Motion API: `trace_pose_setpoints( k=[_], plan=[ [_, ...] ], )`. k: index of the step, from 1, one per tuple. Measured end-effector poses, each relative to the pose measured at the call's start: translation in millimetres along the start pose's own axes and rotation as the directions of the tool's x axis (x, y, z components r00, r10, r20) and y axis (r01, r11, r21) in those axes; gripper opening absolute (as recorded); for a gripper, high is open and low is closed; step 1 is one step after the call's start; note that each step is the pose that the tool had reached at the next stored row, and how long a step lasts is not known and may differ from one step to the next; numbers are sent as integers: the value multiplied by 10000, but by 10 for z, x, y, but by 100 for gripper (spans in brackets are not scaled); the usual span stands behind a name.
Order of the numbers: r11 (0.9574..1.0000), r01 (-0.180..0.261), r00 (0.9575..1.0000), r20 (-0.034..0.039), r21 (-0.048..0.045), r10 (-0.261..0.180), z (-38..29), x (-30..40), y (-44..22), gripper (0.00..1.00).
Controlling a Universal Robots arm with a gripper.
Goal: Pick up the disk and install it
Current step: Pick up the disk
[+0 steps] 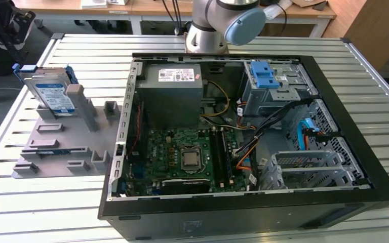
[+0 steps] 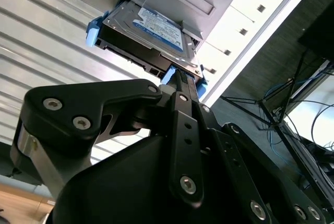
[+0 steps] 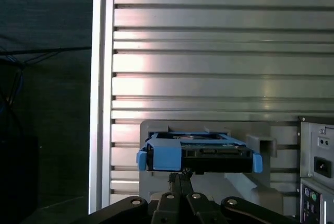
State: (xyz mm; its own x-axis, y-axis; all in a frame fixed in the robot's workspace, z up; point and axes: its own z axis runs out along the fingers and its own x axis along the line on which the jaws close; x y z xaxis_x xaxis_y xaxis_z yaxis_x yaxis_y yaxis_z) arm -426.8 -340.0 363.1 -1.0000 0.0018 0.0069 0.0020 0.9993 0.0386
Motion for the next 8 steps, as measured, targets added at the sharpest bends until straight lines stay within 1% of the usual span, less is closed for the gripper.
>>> trace_pose_setpoints(
  k=[8],
  plan=[
    [9996, 284, 9996, -11, 2, -284, 0, 0, 0, 11]
  ],
)
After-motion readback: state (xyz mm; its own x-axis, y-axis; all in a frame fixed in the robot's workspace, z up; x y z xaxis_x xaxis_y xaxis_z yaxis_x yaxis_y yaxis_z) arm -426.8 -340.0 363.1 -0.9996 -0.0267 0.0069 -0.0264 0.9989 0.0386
